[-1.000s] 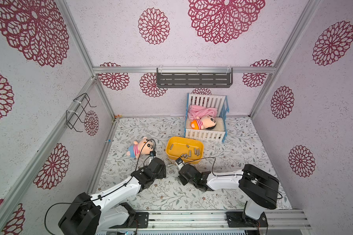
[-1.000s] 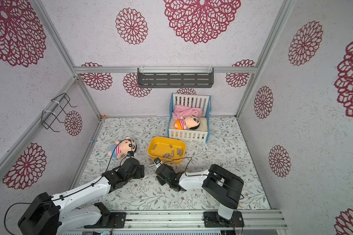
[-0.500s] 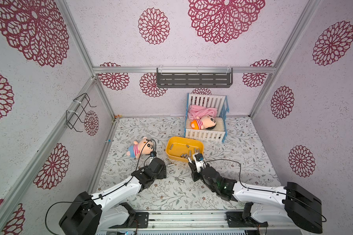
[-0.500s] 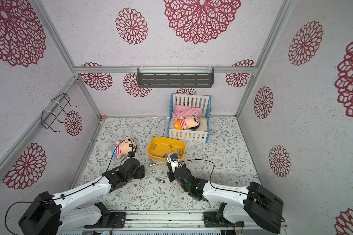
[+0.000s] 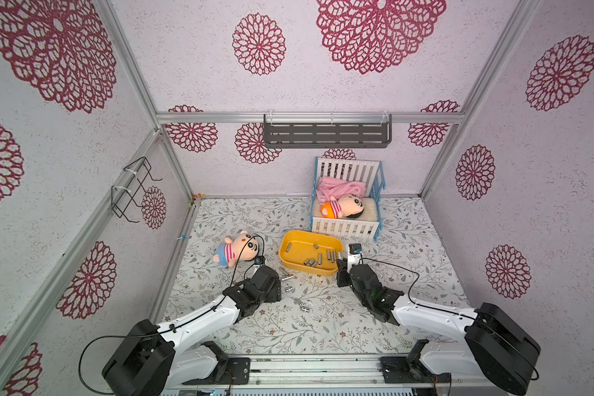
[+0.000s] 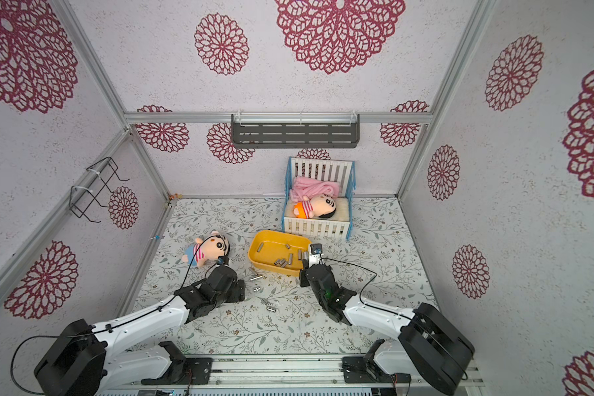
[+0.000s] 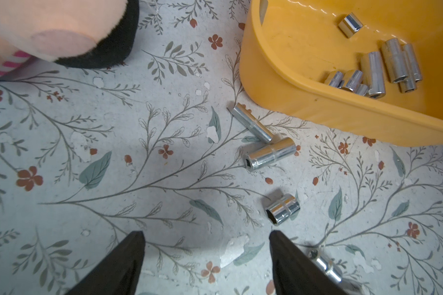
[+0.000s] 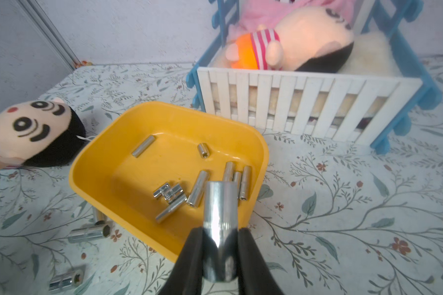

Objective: Put the screws on the desktop into the storage box
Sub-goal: Place the screw in the storage box.

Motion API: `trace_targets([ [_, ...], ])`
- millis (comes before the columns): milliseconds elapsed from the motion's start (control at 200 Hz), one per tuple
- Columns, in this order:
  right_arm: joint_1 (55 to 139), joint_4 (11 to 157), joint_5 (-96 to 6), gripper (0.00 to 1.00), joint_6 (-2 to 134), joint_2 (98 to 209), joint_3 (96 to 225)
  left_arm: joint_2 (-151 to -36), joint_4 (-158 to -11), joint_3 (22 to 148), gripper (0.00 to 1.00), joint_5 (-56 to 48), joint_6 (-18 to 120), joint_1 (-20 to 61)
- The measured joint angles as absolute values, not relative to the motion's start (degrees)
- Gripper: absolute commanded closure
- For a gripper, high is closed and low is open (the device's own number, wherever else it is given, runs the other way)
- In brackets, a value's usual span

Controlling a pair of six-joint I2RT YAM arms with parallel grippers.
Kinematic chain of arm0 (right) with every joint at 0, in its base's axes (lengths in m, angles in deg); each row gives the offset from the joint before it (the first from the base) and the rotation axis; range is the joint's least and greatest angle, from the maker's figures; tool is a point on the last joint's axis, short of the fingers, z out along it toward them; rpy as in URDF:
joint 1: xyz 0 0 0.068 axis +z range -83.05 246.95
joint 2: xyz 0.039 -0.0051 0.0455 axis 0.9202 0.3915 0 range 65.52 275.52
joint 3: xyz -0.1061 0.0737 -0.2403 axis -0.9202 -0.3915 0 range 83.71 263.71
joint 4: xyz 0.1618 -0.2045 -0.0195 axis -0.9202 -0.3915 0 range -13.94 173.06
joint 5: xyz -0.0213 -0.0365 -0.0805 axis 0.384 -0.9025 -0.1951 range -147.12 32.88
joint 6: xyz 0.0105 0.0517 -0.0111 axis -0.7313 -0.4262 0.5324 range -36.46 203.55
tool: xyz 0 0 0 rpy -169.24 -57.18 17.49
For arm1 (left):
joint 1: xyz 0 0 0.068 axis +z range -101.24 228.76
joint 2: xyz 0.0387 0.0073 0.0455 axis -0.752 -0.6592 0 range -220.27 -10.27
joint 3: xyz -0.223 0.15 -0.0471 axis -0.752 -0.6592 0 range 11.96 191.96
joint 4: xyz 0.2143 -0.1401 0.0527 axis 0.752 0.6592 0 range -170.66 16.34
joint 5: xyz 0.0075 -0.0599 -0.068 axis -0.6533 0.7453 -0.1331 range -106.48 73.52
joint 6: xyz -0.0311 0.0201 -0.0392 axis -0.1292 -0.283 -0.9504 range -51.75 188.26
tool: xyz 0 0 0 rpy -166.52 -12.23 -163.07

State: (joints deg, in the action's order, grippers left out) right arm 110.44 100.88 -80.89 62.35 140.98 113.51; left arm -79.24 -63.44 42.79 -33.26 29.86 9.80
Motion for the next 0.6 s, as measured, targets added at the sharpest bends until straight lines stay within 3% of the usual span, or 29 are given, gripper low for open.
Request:
trace_targets([
  [365, 110.2, 96.7, -76.7, 0.86, 61.4, 148.9, 119.8, -80.5, -63.5, 43.0, 0.18, -32.1, 29.9, 9.8],
  [600, 110.2, 94.4, -76.8, 0.75, 61.2, 151.7, 121.1, -80.5, -63.5, 43.1, 0.19, -31.9, 29.9, 9.8],
])
